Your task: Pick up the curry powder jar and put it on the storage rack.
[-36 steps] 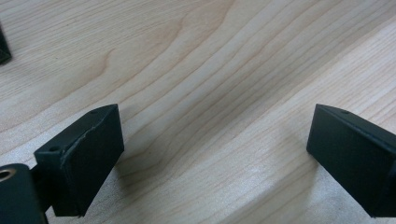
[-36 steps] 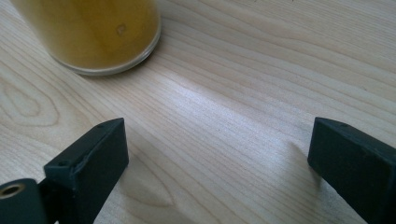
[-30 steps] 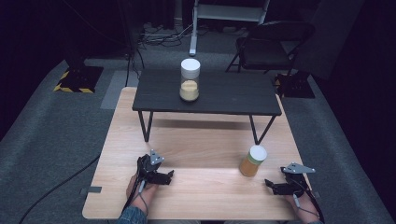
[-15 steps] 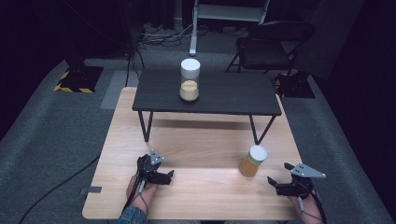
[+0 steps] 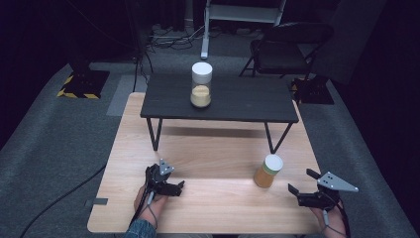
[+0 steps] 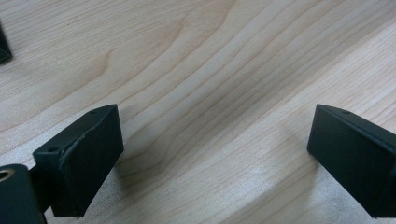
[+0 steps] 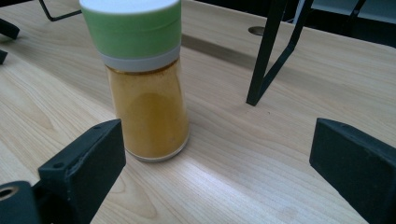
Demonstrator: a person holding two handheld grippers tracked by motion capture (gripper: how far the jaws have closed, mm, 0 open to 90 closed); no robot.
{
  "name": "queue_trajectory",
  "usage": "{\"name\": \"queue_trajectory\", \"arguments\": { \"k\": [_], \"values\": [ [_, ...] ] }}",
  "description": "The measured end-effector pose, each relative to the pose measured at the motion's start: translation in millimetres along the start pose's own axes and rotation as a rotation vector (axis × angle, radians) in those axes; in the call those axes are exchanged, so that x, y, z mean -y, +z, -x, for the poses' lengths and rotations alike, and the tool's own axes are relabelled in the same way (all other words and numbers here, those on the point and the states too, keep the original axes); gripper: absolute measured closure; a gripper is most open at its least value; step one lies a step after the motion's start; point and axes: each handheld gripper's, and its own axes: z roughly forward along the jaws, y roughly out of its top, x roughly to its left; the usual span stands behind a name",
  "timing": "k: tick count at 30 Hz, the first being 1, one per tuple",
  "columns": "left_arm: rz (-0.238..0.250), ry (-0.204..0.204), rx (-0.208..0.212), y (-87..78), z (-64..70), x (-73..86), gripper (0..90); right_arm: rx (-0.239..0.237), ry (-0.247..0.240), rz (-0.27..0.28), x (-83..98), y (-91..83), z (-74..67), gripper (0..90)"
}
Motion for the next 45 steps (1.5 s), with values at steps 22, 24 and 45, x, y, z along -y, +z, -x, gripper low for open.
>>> {"name": "queue_trajectory", "arguments": {
  "k": [22,24,45],
  "values": [
    [0.0,0.0,0.001,0.1,-0.2,0.0,3.3,-0.008,0.007,0.043,-4.2,-4.4,-3.6,3.4],
    [0.0,0.0,0.001,0.1,-0.2,0.0,3.3,-0.009,0.009,0.046,-4.4,-3.3,-3.4,3.4],
    [-0.005,-0.014,-0.014,0.1,3.8,-0.5,2.6,-0.082,-0.016,0.062,-22.2,30.8,-0.9,3.4]
  ]
}}
